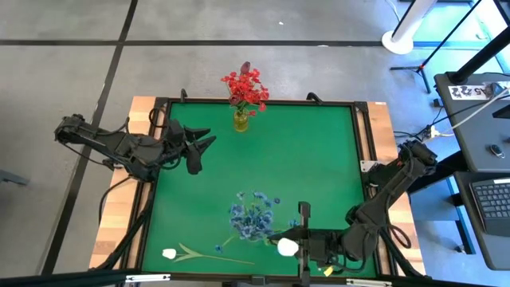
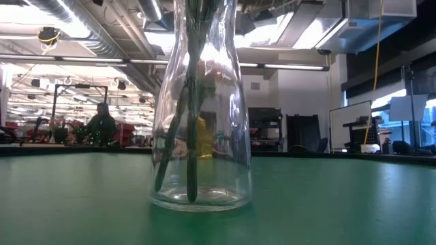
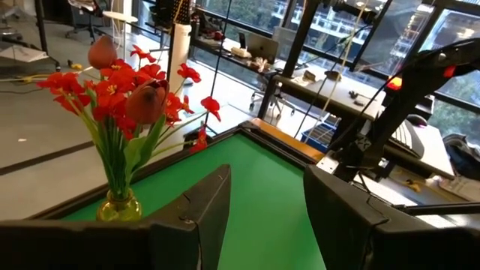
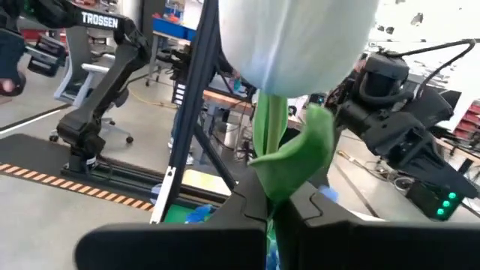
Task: Sort flowers into vase by color
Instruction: Put the right white tulip into the transparent vase
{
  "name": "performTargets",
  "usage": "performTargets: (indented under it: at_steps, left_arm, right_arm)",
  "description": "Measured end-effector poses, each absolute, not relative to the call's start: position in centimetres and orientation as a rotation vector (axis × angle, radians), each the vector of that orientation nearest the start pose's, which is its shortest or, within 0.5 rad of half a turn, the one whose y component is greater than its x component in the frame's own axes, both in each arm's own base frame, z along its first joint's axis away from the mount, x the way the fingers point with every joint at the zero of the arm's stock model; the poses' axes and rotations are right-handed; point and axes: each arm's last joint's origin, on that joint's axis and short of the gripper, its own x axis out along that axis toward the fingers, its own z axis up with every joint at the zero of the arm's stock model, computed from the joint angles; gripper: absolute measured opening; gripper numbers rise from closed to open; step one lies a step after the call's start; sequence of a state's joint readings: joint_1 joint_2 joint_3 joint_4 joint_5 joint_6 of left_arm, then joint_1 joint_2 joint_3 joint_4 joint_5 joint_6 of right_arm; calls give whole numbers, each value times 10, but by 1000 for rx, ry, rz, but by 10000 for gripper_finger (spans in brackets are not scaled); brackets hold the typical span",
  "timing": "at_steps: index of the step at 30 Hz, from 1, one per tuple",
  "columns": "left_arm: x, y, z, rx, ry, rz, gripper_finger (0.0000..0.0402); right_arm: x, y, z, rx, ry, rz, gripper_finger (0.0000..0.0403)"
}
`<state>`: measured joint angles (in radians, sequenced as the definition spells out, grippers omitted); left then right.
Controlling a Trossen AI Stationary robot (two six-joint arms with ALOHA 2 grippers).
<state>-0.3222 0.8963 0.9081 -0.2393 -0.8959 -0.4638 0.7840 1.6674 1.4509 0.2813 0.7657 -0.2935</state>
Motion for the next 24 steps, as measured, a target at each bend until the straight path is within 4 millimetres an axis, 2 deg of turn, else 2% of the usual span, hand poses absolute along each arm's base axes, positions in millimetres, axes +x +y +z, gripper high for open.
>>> performTargets:
  at_steps: [13,24]
  left_arm:
    - [180,-36,351,-309,70,605,164]
    - [180,-36,351,-309,70,605,164]
  right_arm:
    - [298,252,356,-112,113,81,0]
    - [326,242,321,-49,267,133,1]
